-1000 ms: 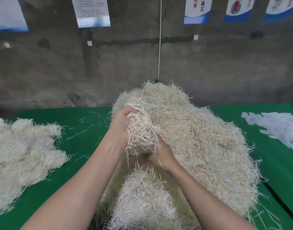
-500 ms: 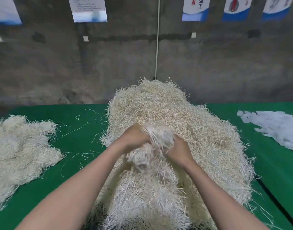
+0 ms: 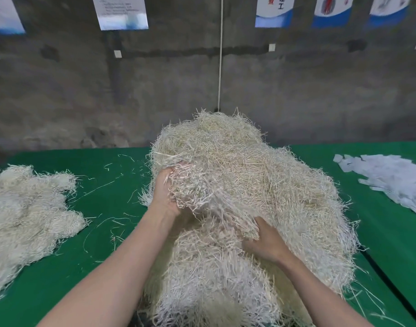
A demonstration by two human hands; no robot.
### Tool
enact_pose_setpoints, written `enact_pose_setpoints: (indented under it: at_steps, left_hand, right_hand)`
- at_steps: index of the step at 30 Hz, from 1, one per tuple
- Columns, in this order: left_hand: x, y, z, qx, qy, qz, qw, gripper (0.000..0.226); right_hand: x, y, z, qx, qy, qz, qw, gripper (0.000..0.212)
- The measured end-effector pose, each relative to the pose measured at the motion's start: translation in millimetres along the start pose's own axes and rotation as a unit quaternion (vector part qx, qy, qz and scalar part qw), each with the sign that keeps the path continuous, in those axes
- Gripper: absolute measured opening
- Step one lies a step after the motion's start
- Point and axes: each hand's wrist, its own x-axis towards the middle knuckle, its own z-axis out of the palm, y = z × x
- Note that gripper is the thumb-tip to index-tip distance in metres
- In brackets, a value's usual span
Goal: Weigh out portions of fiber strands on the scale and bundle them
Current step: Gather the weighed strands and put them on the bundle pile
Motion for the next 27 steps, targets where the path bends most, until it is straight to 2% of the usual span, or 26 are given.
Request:
enact_pose_setpoints:
  at_steps: [5, 7, 9, 11, 13, 15, 18, 23, 25, 27]
  left_hand:
    - [6.7, 7.8, -2.9, -0.039, 0.0, -0.013, 0.999, 0.069]
    - [7.6, 13.0, -6.0, -0.032, 0.009, -0.022, 0.999, 0.072]
    - [6.2, 16.0, -9.4, -0.014, 0.011, -0.028, 0.999, 0.068]
    - [1.5, 15.2, -7.4, -0.015, -0.009, -0.042, 0.999, 0.063]
    - [-4.1, 14.2, 0.9, -0.033, -0.055, -0.05, 0.997, 0.05]
    - [-8.7, 16.0, 9.1, -0.036, -0.086, -0.044, 0.995, 0.034]
    - [-7.0, 18.2, 6.1, -0.026, -0.09, -0.02, 0.995, 0.015]
    - [-7.1, 30.6, -18.4, -0.062, -0.094, 0.034, 0.993, 0.005]
    - [-5.2, 42.6, -20.2, -0.075, -0.092, 0.044, 0.992, 0.006]
    - [-5.0, 47.8, -18.9, -0.055, -0.075, 0.036, 0.995, 0.011]
  right_hand:
    - [-4.8, 6.1, -8.3, 0.02, -0.01, 0.006, 1.0, 0.082]
    - [-9.1, -7.0, -15.2, 0.039, 0.003, -0.052, 0.998, 0.077]
    - [-13.9, -27.9, -20.2, 0.026, 0.066, -0.149, 0.986, 0.056]
    - [-13.1, -52.7, -19.2, -0.04, 0.135, -0.241, 0.96, 0.03]
    - [-4.1, -74.3, -10.9, -0.136, 0.135, -0.272, 0.943, 0.029]
    - [6.6, -81.9, 5.4, -0.207, 0.086, -0.226, 0.948, 0.035]
    - [9.7, -67.1, 29.8, -0.253, 0.003, -0.162, 0.954, 0.04]
    - [-11.8, 11.4, 34.5, -0.335, -0.098, -0.053, 0.936, 0.046]
    - [-24.6, 26.7, 33.9, -0.316, -0.118, -0.026, 0.941, 0.048]
    - [-29.0, 12.3, 25.0, -0.267, -0.127, -0.046, 0.954, 0.048]
